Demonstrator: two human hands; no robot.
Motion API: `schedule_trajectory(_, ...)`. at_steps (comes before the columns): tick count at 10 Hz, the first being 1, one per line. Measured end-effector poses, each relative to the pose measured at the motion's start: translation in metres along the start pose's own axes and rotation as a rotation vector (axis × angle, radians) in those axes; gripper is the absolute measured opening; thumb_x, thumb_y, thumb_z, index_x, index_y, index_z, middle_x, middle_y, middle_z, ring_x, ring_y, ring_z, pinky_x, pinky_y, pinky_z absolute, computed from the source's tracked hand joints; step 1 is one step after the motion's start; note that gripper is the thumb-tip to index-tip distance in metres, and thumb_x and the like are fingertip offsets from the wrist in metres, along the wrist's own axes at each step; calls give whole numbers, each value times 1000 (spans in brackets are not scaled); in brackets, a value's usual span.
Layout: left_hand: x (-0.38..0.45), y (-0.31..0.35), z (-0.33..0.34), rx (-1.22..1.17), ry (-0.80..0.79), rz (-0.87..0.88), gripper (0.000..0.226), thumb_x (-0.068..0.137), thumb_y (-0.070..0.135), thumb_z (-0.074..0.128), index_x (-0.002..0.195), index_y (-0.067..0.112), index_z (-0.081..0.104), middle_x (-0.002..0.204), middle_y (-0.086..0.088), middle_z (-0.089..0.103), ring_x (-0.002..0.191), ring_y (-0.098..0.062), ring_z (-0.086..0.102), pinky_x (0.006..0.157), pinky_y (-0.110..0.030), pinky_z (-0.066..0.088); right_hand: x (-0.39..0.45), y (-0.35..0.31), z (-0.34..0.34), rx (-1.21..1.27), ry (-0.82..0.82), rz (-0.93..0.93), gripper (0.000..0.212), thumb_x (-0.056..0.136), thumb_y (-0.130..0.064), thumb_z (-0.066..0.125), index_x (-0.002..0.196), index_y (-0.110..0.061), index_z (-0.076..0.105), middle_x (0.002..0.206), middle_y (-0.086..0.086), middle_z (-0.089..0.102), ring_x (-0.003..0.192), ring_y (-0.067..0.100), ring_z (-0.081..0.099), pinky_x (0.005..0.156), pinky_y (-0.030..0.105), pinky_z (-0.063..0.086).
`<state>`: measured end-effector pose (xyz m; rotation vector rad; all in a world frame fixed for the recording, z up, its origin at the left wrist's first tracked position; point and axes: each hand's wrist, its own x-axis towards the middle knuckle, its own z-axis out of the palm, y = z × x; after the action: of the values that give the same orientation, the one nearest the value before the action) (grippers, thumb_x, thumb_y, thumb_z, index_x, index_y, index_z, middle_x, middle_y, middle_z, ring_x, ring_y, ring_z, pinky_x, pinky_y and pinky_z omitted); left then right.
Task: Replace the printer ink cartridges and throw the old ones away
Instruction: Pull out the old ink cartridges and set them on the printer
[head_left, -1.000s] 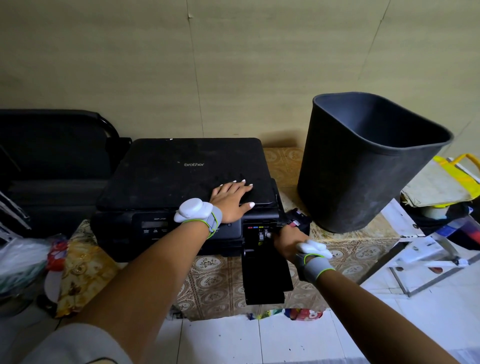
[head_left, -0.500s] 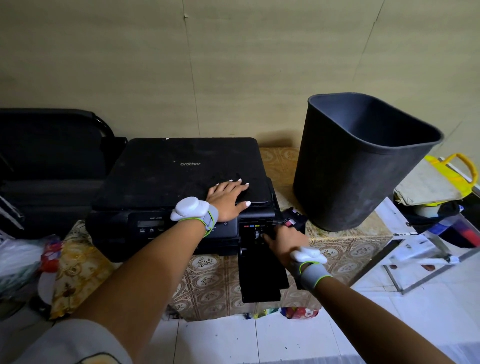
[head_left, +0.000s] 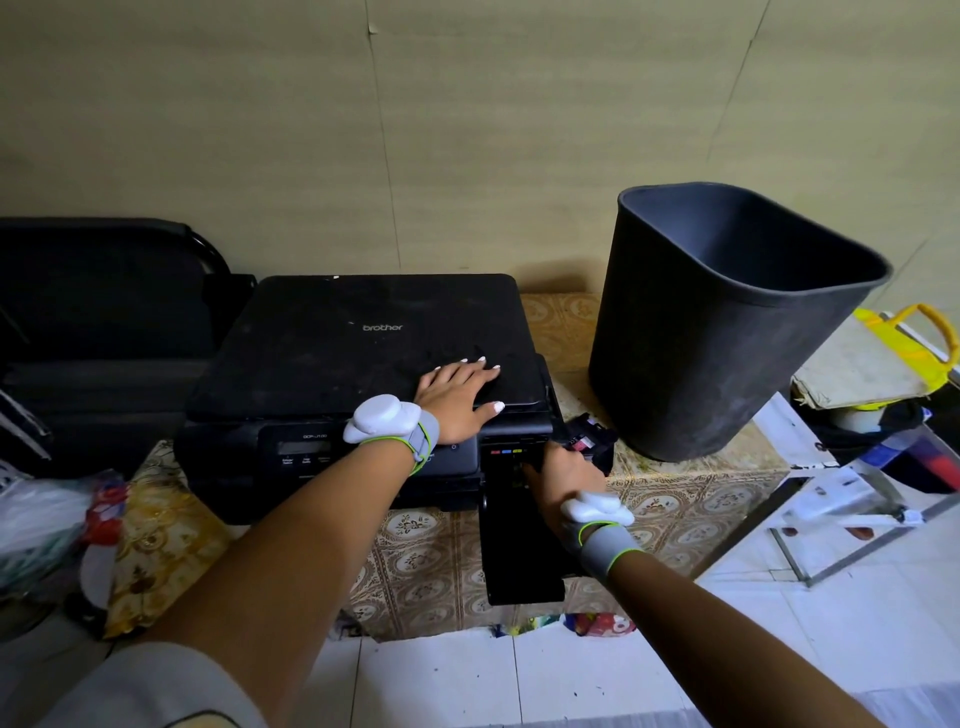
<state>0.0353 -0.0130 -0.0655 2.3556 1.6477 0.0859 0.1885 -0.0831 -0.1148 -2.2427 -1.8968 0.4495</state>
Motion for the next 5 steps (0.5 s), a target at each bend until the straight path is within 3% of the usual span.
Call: schedule_trajectory(5,1,0,1,0,5,2,58,95,46,38,149,32,22,160,10,14,148,-14,9,118,-36,8,-4,-6,-3,58,-13,62,32,83,-35,58,97,-7,59,103,19,67,93,36,64,73,35,48)
